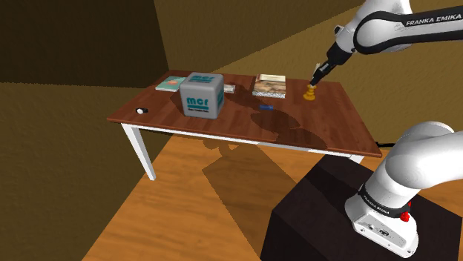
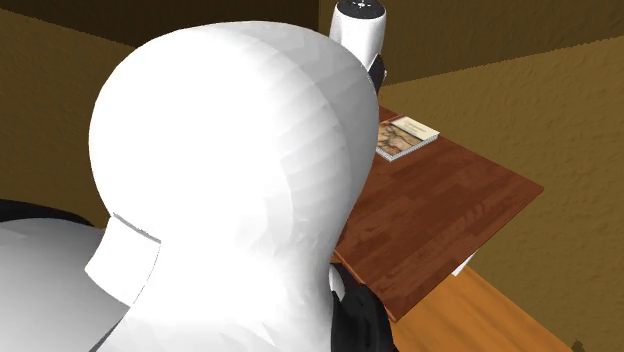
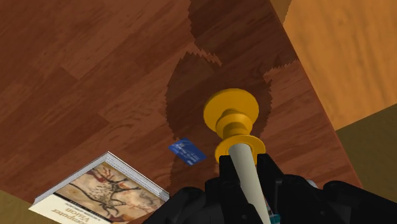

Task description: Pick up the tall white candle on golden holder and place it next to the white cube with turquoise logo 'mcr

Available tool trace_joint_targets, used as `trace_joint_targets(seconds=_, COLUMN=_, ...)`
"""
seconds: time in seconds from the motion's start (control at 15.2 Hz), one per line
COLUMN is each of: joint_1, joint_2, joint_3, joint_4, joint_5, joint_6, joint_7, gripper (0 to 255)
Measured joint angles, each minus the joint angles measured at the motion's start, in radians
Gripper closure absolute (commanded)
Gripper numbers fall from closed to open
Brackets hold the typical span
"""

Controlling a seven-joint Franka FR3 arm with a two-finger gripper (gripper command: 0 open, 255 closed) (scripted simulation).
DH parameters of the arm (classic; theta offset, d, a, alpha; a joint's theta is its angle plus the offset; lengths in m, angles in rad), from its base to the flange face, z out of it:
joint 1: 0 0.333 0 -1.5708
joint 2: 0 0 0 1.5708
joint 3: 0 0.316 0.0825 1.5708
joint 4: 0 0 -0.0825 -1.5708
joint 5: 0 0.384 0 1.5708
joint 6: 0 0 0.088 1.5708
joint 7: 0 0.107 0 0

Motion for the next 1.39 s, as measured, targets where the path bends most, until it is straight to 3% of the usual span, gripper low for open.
trace_joint_targets(seconds=0.92, joint_1=0.014, joint_2=-0.005, joint_3=0.034, joint_4=0.173, joint_5=0.021, joint_6=-0.177, joint_7=0.016, gripper=255)
trace_joint_targets(seconds=1.39, joint_1=0.077, joint_2=0.2, joint_3=0.075, joint_4=0.294, joint_5=0.061, joint_6=-0.095, joint_7=0.081, gripper=255)
